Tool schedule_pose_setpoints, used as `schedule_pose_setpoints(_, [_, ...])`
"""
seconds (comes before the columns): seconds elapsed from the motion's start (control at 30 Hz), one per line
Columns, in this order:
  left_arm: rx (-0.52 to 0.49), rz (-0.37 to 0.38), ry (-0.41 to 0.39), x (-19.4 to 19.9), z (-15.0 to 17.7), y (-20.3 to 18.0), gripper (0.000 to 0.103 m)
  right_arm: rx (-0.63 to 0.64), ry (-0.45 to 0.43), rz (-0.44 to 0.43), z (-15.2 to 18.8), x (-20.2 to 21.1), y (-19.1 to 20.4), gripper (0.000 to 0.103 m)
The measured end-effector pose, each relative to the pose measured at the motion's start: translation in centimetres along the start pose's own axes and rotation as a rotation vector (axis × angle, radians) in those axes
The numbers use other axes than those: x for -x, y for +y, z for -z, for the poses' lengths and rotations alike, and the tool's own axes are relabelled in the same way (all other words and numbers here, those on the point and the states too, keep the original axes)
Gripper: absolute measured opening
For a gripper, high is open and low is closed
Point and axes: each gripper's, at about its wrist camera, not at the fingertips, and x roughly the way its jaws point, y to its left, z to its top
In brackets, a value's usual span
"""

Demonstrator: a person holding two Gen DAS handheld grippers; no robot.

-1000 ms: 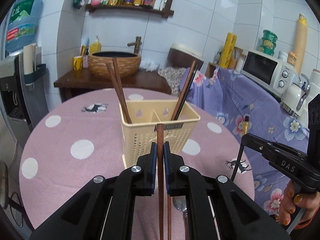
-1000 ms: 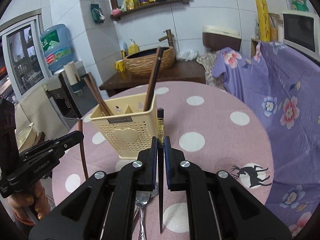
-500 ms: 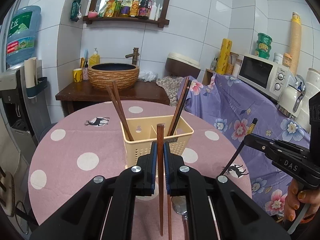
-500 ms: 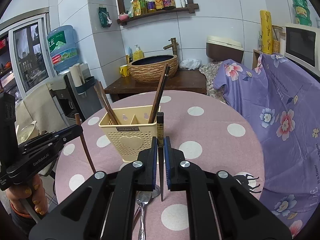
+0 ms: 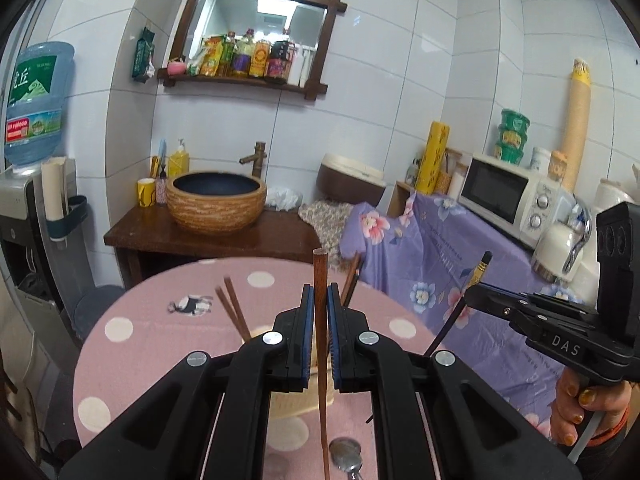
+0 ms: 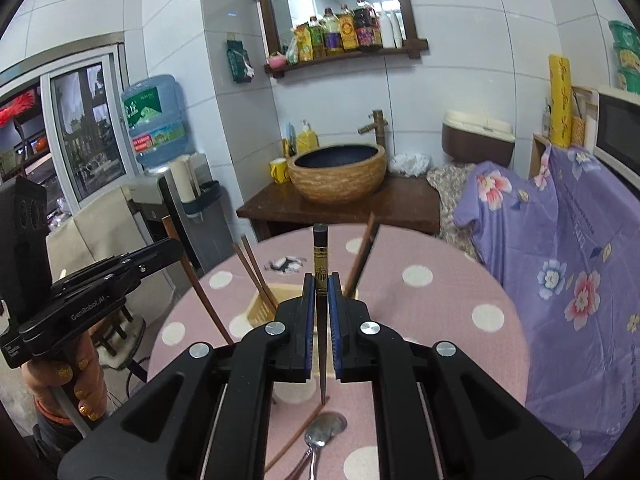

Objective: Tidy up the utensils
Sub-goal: 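Lift both held chopsticks upright and carry them over the cream basket, then open the left tool into the basket while the right tool releases its black chopstick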

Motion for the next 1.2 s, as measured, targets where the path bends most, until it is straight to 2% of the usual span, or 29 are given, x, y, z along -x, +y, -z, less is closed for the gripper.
schedule_pose_setpoints(0.1, [0.023,-0.007,-0.033,0.3,-2.7,0.5,0.008,-0.014,-0.041,0.006,-2.9,0.5,0.3,0.008])
schedule_pose_setpoints(0.23, [0.054,-0.059,-0.086,0.0,-5.8,1.3,0.008,-0.020,-0.093,0.039,-5.7,0.1,0.6,0.008])
schedule_pose_setpoints(0.37, [0.071,-0.105,-0.097,-1.6,-6.6,2.1,0.008,-0.041,-0.097,0.072,-6.7,-1.8,0.4,0.008])
schedule_pose_setpoints(0.57, [0.092,-0.159,-0.066,-4.9,-3.9,3.5,0.008,-0.077,-0.049,0.096,-4.7,-6.3,-0.6,0.008])
schedule_pose_setpoints(0.83, [0.158,-0.153,0.020,-7.1,0.7,5.5,0.008,-0.128,0.070,0.064,-0.3,-10.9,-1.4,0.008])
schedule_pose_setpoints(0.97, [0.183,-0.144,0.065,-7.8,2.3,6.2,0.008,-0.139,0.106,0.058,1.4,-12.1,-1.6,0.008])
schedule_pose_setpoints(1.2, [0.210,-0.150,0.093,-8.3,3.8,7.3,0.008,-0.156,0.111,0.072,2.8,-12.8,-2.3,0.008])
